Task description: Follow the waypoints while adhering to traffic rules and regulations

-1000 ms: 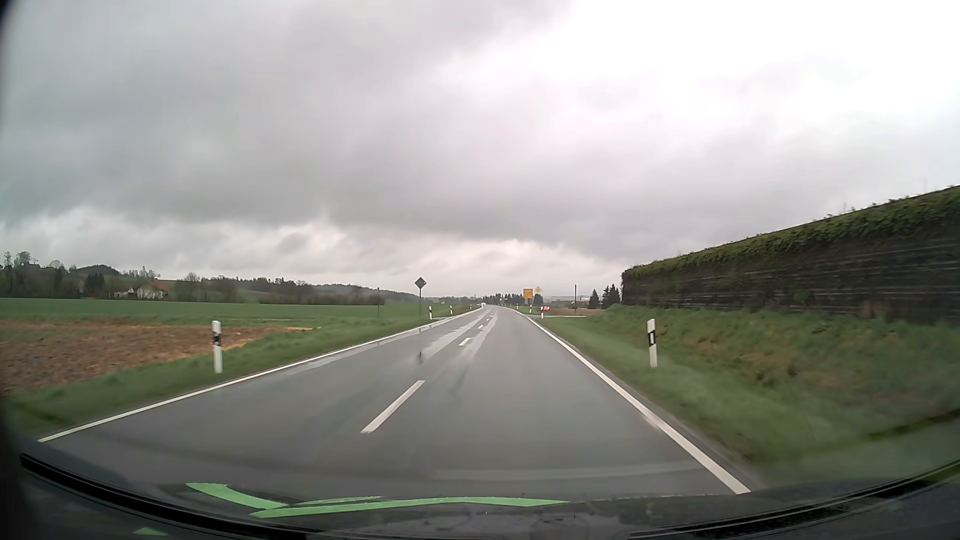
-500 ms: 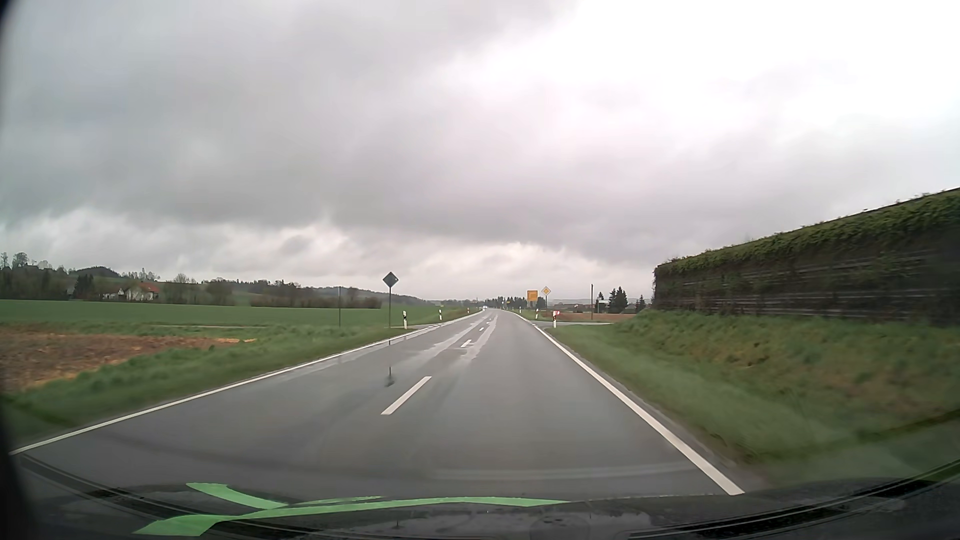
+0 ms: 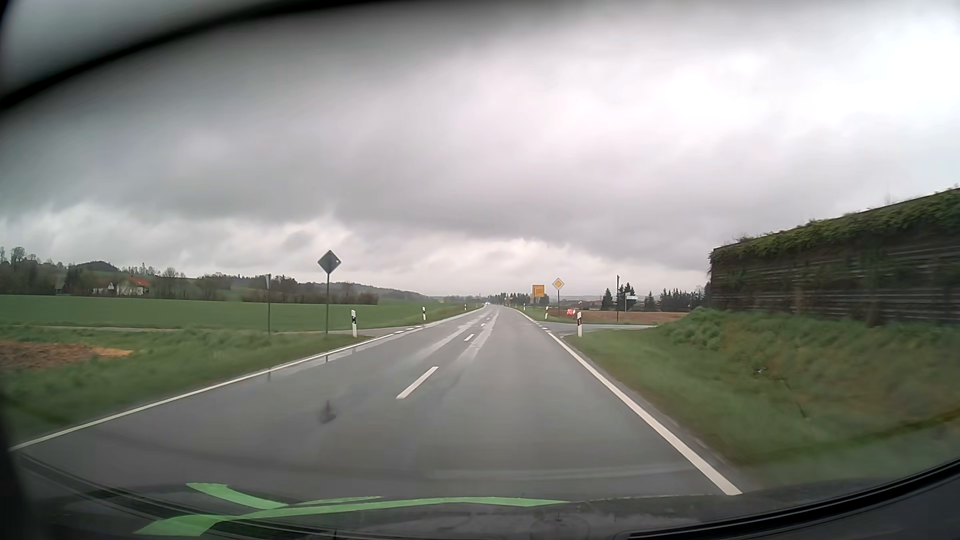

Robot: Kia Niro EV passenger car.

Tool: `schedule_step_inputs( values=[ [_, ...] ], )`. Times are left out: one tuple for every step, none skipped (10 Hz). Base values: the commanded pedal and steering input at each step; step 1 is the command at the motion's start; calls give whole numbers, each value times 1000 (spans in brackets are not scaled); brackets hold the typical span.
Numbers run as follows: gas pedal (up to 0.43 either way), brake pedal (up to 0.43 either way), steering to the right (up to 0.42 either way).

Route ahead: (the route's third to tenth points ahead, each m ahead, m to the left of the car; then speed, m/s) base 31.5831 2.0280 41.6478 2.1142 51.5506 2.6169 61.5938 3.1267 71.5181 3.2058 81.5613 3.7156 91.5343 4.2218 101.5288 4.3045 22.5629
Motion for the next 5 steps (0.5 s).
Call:
schedule_step_inputs(
  values=[
    [98, 0, -3],
    [130, 0, -3],
    [150, 0, -2],
    [150, 0, -2],
    [150, 0, -3]
  ],
)
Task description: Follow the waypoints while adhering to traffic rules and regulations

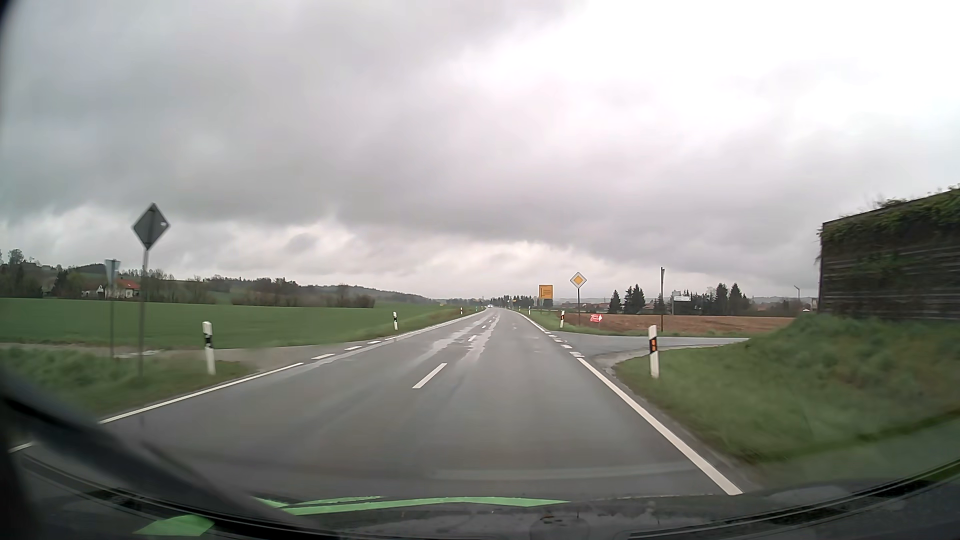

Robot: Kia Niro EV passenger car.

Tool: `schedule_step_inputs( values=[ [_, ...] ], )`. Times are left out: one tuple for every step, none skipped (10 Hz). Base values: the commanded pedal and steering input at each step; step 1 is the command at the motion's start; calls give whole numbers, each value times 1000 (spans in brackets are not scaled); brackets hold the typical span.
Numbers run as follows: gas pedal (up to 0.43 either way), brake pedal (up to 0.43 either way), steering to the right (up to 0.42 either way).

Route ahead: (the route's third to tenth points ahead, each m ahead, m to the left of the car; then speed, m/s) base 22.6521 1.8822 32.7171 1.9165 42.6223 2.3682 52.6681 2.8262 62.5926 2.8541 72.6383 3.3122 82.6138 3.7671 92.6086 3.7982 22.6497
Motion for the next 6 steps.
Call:
schedule_step_inputs(
  values=[
    [150, 0, -3],
    [118, 0, -2],
    [79, 0, -2],
    [59, 0, -3],
    [59, 0, -2],
    [59, 0, -2]
  ],
)
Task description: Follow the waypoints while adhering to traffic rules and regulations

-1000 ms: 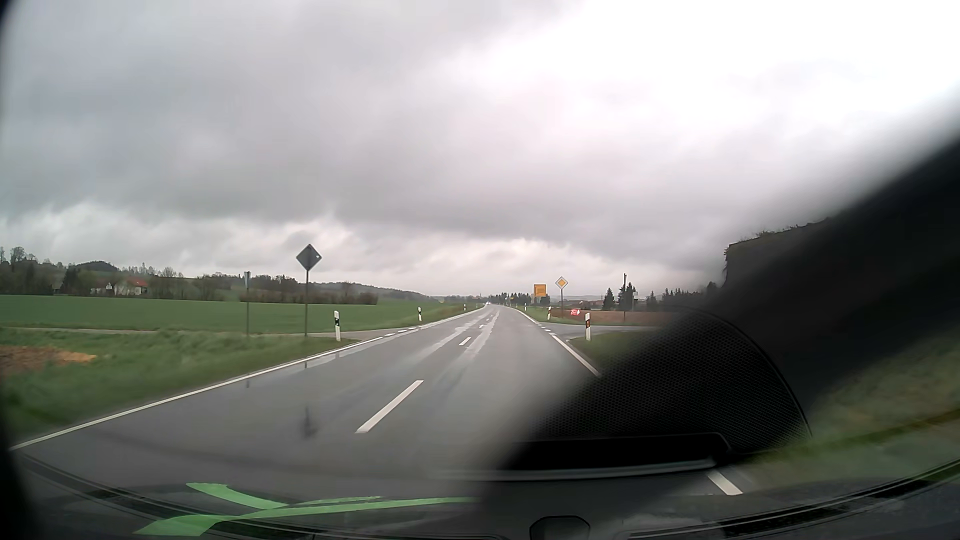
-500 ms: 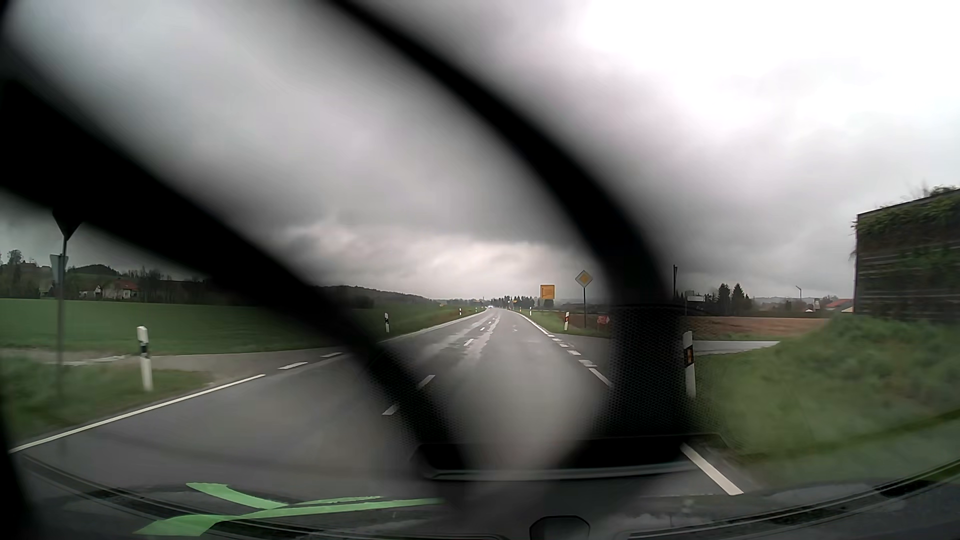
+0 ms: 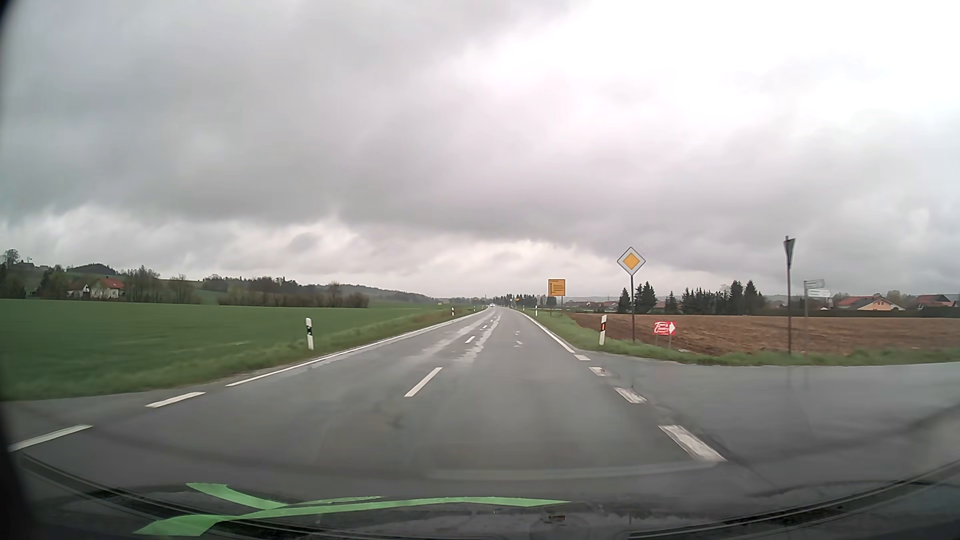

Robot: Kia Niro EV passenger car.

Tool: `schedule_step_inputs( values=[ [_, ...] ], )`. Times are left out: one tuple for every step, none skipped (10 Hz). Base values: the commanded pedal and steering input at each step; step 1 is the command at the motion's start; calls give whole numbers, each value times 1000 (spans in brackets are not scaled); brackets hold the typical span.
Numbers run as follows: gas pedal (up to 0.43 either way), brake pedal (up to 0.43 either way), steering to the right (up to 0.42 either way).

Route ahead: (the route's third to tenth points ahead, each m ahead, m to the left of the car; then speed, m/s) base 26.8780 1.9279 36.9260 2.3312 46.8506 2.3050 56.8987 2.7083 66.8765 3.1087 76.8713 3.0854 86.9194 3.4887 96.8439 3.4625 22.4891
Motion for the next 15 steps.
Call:
schedule_step_inputs(
  values=[
    [79, 0, -1],
    [98, 0, -1],
    [118, 0, -1],
    [118, 0, -1],
    [130, 0, -1],
    [138, 0, -1],
    [138, 0, -1],
    [150, 0, -1],
    [150, 0, -2],
    [150, 0, -2],
    [130, 0, -1],
    [118, 0, -1],
    [118, 0, 0],
    [118, 0, 0],
    [130, 0, 0]
  ],
)
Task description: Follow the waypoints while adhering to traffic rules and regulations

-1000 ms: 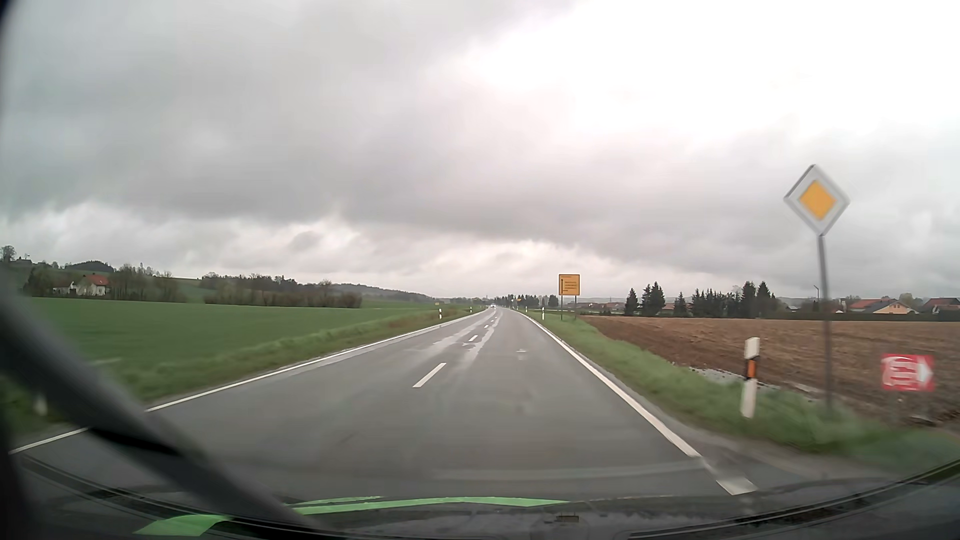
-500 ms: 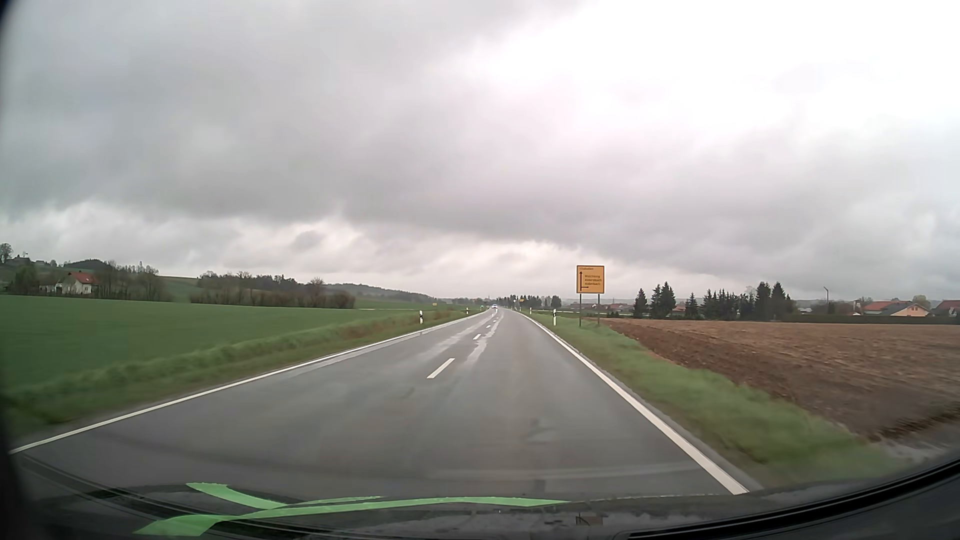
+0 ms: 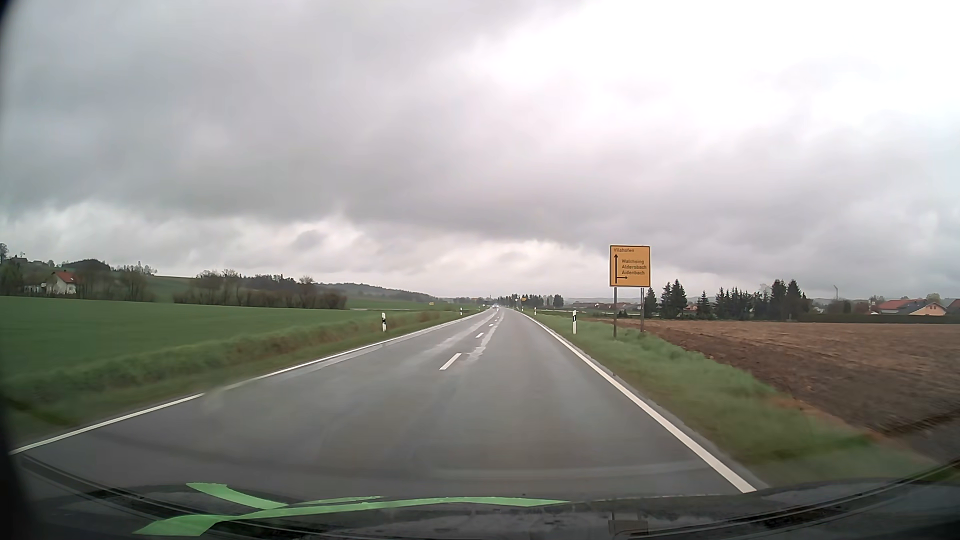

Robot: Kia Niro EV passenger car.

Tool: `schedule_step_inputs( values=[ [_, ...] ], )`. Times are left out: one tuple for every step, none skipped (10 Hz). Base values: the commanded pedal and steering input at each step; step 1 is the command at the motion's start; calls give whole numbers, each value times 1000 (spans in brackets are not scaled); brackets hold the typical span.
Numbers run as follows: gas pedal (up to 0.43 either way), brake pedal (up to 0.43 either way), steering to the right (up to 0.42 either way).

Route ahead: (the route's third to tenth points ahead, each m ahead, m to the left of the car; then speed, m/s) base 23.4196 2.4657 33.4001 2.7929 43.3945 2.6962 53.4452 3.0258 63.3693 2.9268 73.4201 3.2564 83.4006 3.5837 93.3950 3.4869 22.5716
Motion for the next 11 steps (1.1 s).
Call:
schedule_step_inputs(
  values=[
    [138, 0, -1],
    [150, 0, -1],
    [150, 0, 0],
    [157, 0, -1],
    [157, 0, 0],
    [157, 0, -1],
    [150, 0, -1],
    [118, 0, -1],
    [110, 0, -1],
    [110, 0, -1],
    [118, 0, -1]
  ],
)
